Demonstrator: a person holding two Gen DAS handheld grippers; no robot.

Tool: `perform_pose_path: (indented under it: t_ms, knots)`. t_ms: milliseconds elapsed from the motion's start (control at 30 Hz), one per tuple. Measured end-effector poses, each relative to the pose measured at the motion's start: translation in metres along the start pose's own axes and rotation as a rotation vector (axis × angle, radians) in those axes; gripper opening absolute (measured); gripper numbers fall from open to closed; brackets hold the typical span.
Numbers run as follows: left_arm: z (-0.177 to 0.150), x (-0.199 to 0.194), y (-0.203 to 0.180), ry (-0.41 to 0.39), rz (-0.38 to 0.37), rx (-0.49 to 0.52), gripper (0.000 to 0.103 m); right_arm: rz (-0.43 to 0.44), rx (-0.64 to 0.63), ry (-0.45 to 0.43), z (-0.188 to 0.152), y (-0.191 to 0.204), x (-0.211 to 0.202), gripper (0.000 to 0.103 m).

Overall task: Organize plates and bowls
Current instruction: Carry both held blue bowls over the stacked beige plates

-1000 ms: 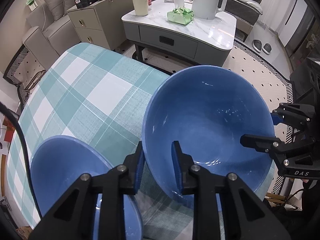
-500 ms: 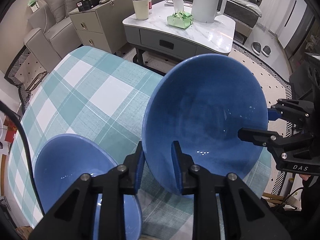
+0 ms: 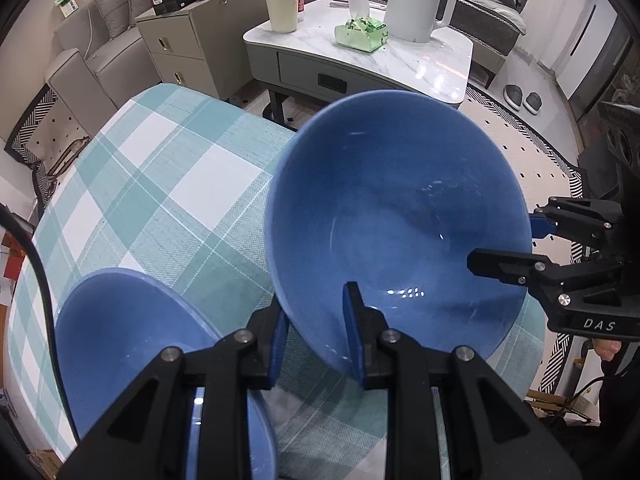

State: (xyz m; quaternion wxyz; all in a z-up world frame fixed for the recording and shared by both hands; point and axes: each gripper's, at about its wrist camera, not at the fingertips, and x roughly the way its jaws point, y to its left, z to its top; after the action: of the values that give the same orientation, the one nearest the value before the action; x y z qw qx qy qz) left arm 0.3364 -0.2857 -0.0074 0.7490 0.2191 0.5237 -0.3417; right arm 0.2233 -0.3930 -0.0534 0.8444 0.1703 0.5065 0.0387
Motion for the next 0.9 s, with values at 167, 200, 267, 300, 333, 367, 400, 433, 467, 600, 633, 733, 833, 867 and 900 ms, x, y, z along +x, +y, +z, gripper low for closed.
perform_pose_path:
  t_ms: [167, 200, 267, 300, 333, 367, 400, 433, 467, 600, 633, 733, 833, 867, 900]
  knots:
    - [0.003, 0.003, 0.000, 0.000, -0.004, -0.004, 0.025, 0.000, -0.006, -0.004, 0.002, 0.000, 0.002, 0.044]
    - [0.003, 0.004, 0.000, -0.002, -0.005, -0.004, 0.025, -0.001, -0.007, -0.004, 0.003, 0.001, 0.003, 0.044]
    - [0.003, 0.004, 0.000, -0.001, -0.003, -0.002, 0.025, -0.003, -0.009, -0.005, 0.003, 0.001, 0.003, 0.044]
    - [0.003, 0.004, -0.001, -0.001, -0.001, -0.001, 0.025, -0.006, -0.012, -0.006, 0.003, 0.001, 0.004, 0.044]
    - [0.003, 0.004, -0.001, -0.002, 0.000, -0.001, 0.025, -0.009, -0.015, -0.007, 0.003, 0.001, 0.004, 0.044]
    - [0.003, 0.004, -0.001, -0.002, 0.000, 0.000, 0.025, -0.013, -0.019, -0.007, 0.003, 0.001, 0.005, 0.044]
    - [0.002, 0.004, -0.002, -0.004, 0.000, 0.001, 0.025, -0.020, -0.026, -0.006, 0.003, 0.002, 0.005, 0.044]
    - [0.002, 0.003, -0.002, -0.005, 0.001, 0.002, 0.025, -0.025, -0.029, -0.005, 0.004, 0.002, 0.006, 0.044]
    - [0.002, 0.003, -0.003, -0.003, 0.005, 0.003, 0.025, -0.029, -0.031, -0.006, 0.005, 0.002, 0.006, 0.044]
    - [0.001, -0.002, -0.004, -0.010, 0.011, 0.007, 0.025, -0.031, -0.039, -0.010, 0.006, 0.003, 0.002, 0.044]
    - [0.001, -0.004, -0.004, -0.013, 0.012, 0.006, 0.025, -0.032, -0.043, -0.009, 0.006, 0.004, 0.001, 0.044]
    - [0.000, -0.009, -0.005, -0.022, 0.019, 0.007, 0.025, -0.040, -0.058, -0.013, 0.007, 0.007, -0.003, 0.044]
    - [-0.001, -0.016, -0.004, -0.036, 0.025, 0.003, 0.025, -0.046, -0.074, -0.025, 0.009, 0.012, -0.009, 0.044]
    - [-0.002, -0.018, -0.004, -0.039, 0.027, 0.001, 0.025, -0.050, -0.082, -0.029, 0.010, 0.014, -0.011, 0.044]
    - [-0.002, -0.021, -0.003, -0.044, 0.030, -0.001, 0.025, -0.051, -0.088, -0.031, 0.010, 0.015, -0.013, 0.044]
